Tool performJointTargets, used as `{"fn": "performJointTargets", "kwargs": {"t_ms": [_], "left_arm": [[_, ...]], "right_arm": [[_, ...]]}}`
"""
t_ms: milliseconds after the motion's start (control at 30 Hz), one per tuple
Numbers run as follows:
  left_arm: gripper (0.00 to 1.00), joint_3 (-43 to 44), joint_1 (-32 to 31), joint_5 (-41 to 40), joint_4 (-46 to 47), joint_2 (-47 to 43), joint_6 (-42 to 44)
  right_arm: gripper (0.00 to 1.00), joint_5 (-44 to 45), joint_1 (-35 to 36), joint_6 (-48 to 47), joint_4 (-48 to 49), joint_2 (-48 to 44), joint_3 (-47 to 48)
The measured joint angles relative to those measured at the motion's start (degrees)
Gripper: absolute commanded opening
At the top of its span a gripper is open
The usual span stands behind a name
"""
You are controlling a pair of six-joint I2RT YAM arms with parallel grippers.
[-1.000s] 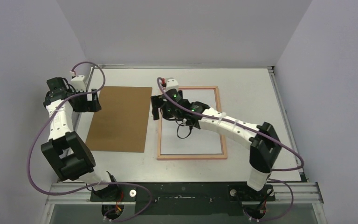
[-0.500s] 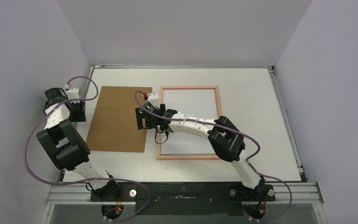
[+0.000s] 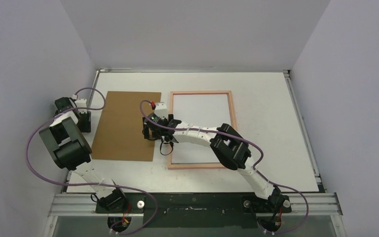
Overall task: Put the photo into the frame
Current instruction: Move the photo frame item to the center of the board.
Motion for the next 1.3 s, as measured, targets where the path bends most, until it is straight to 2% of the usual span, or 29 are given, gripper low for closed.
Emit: {"fn": "performJointTargets", "kwargs": {"t_ms": [500,733,1300], "left_arm": [[0.37,-2.08,-1.90,0.98,4.48,0.59,0.96],[0.30,-4.46,-1.90,2.19,6.51,-0.68,2.97],[0.20,-6.69,-2.19,4.28,7.74,-1.92,5.07]], "right_arm": [[0.90,2.71,0.28,2.32,-1.66,2.56,3.45],[0.90,2.34,0.13,4.28,-0.04,2.51,2.71],[0.90,-6.43,-0.85,8.33,3.15,3.08,3.87]]}}
